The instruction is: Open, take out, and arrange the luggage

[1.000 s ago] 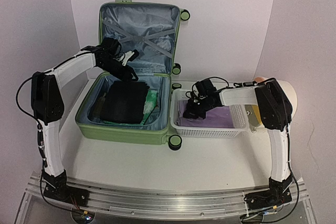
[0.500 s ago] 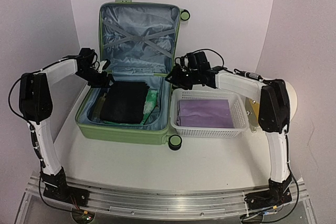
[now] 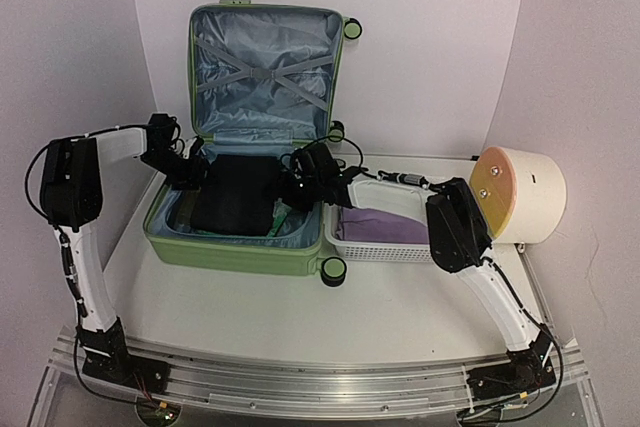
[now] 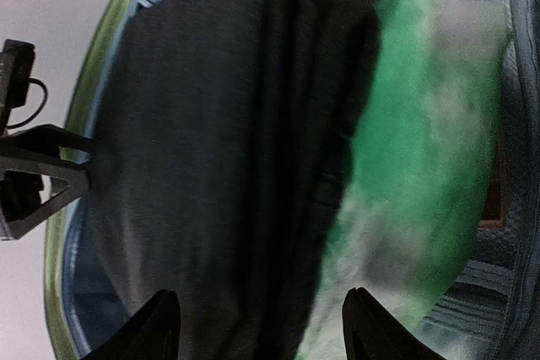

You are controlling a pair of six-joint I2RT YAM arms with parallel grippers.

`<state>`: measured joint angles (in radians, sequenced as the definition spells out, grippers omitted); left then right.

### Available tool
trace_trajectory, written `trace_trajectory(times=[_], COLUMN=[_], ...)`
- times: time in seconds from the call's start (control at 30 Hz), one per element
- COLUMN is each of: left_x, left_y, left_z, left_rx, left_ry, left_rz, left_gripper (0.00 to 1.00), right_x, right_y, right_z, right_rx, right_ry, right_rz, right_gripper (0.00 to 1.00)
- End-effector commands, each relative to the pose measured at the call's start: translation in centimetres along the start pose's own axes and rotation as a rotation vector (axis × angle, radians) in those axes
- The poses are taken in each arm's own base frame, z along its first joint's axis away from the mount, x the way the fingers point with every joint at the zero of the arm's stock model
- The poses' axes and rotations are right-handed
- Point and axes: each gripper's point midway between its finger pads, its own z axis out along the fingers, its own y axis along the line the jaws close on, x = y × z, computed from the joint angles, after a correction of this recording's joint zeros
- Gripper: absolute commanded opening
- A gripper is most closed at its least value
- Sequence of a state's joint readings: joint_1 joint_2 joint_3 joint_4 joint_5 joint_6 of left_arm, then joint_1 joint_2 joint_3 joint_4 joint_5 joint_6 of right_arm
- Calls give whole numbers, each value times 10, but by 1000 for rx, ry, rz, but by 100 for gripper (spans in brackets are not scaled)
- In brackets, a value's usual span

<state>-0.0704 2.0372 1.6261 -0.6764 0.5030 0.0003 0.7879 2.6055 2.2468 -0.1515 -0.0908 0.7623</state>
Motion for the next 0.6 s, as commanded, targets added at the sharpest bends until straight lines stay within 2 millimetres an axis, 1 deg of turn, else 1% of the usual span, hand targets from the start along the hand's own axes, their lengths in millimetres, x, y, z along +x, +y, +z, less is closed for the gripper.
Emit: trace_trajectory(times=[0.0, 0.03, 0.13, 0.23, 0.3, 0.4, 0.47, 0.57], left_x=[2, 2, 2, -2, -4, -4, -2, 1], left_y=[2, 1, 2, 1, -1, -5, -9, -17], left_z=[16, 18, 26, 29, 30, 32, 36, 42], left_rx=[48, 59, 79, 93, 101, 119, 133, 149], left_ry=[-3, -2, 0, -7, -12, -9, -1, 11], left_rz=[-31, -34, -43, -42, -36, -32, -27, -15], left_gripper=[67, 65, 55, 46, 45, 45, 44, 43], right_x=[-21, -18, -9, -4, 1, 2, 1, -4], right_y=[11, 9, 3, 3, -1, -4, 2, 23], right_z=[2, 6, 19, 30, 37, 42, 45, 44], right_rx=[-17, -19, -41, -82, -87, -100, -141, -255], right_ry=[-76, -70, -49, -39, -32, -38, -45, -55], right_rz=[24, 27, 55, 75, 100, 121, 125, 139], right_gripper=[66, 66, 65, 62, 62, 64, 64, 62])
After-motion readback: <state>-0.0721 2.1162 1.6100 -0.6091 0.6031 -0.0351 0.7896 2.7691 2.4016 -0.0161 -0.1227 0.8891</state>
